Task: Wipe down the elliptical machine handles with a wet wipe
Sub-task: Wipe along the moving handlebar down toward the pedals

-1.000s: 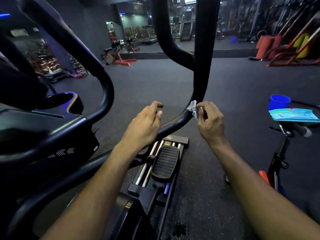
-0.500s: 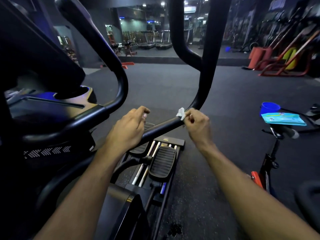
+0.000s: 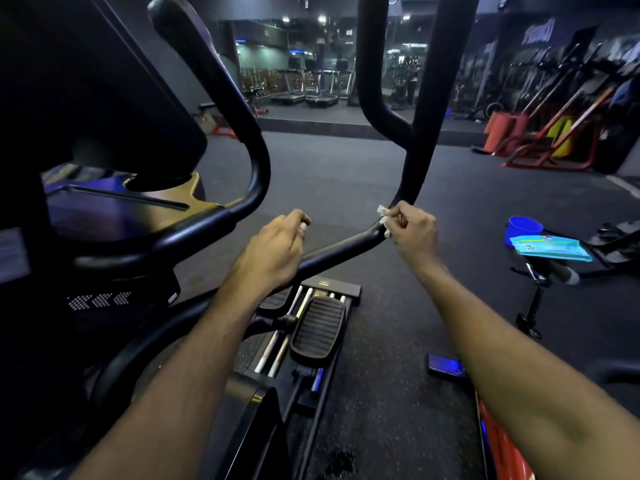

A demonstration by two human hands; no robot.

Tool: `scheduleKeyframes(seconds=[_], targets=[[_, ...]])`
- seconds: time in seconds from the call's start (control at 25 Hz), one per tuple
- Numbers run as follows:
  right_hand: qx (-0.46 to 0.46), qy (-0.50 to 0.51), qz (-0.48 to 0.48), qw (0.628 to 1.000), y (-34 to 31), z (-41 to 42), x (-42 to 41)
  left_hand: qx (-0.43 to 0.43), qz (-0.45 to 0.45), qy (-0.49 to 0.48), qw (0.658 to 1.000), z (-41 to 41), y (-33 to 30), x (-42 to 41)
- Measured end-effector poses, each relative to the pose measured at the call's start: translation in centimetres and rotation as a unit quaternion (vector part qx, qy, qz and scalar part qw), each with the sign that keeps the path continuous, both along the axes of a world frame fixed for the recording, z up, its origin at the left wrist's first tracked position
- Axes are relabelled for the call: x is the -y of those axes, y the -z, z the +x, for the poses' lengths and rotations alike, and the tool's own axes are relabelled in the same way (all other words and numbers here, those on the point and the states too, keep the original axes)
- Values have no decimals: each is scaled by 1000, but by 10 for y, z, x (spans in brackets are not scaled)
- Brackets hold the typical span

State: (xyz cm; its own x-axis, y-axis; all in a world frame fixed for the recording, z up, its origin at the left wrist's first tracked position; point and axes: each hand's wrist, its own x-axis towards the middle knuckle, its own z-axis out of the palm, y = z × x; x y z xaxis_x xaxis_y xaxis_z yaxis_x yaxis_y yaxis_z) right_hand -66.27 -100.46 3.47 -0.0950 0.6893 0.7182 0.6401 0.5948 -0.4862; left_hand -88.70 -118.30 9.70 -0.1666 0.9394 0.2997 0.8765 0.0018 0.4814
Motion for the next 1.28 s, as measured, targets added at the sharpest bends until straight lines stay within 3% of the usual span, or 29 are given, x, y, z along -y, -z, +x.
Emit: scheduleKeyframes(seconds=[0.16, 0.24, 0.36, 0.52, 0.64, 0.92, 1.08, 1.28], targets=[[-196, -60, -109, 973, 29, -38, 48, 29, 17, 3, 999, 1, -3, 2], [-243, -88, -124, 958, 39, -52, 74, 63, 29, 7, 998, 1, -7, 7], [-261, -109, -144, 948, 36, -46, 78, 28, 21, 9, 999, -17, -10, 33], [-278, -88, -142, 946, 32, -52, 74, -111, -76, -54, 989, -53, -10, 87], [-243, -149, -120, 951, 30, -74, 100, -122, -106, -110, 981, -62, -5, 110], [-275, -49, -124, 952, 33, -63, 88, 16, 1, -103, 995, -69, 6, 119], [-294, -102, -105, 945, 43, -118, 138, 109, 35, -55, 992, -76, 8, 129], [-308, -164, -105, 931, 38, -156, 194, 255, 67, -14, 965, -90, 19, 141]])
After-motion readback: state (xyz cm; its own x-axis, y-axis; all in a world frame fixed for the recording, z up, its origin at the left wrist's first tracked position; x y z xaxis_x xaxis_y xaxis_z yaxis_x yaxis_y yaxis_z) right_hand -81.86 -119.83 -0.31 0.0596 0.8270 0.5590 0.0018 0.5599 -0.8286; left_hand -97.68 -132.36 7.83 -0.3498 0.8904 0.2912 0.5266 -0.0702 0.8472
